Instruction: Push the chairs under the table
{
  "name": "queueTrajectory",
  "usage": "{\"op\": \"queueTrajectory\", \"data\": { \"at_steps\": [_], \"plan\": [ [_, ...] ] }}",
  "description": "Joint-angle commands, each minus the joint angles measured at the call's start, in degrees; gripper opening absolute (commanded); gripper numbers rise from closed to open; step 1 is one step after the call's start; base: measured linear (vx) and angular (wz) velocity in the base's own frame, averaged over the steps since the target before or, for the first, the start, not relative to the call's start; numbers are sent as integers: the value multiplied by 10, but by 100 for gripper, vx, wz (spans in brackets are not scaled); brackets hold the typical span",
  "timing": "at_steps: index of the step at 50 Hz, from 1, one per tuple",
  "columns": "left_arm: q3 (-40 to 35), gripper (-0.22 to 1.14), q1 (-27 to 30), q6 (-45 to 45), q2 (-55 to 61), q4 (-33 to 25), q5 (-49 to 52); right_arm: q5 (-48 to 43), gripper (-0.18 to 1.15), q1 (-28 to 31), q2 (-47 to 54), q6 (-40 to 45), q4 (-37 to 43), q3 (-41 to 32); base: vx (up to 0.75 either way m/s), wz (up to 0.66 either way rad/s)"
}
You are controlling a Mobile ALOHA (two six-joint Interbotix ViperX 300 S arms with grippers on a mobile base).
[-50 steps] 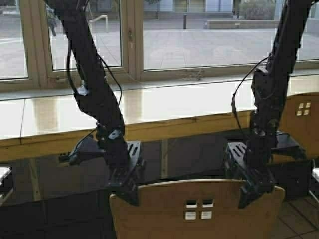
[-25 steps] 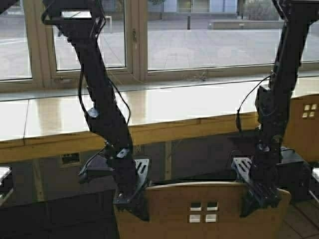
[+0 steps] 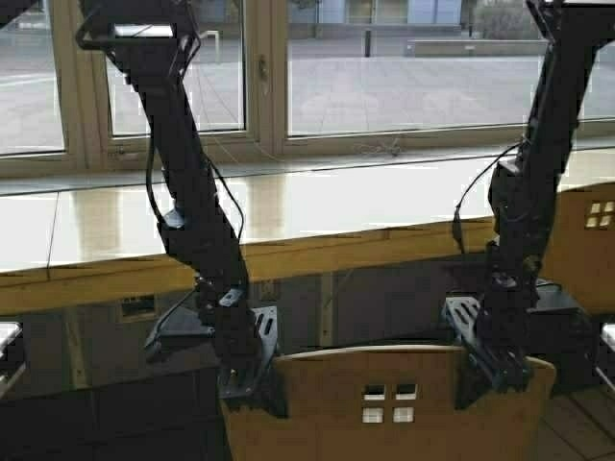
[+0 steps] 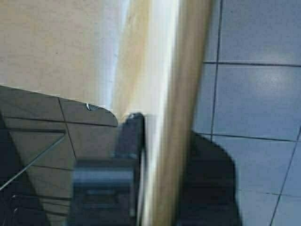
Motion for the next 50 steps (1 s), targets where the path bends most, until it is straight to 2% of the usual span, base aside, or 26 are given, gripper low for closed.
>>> {"op": "queueTrajectory", "data": {
  "at_steps": [1,22,50],
  "plan": [
    [41,3,-4,19,-38,7,-7,11,4,7,-10,-43,-43,-52,1,-4],
    [33,3,-6,18,-40,7,-18,33,4,19,-7,-43,-54,-61,5,-1],
    [18,3,-3,18,-35,-10,-38,57,4,18,30,-44,-85,-107,12,8]
  ]
}}
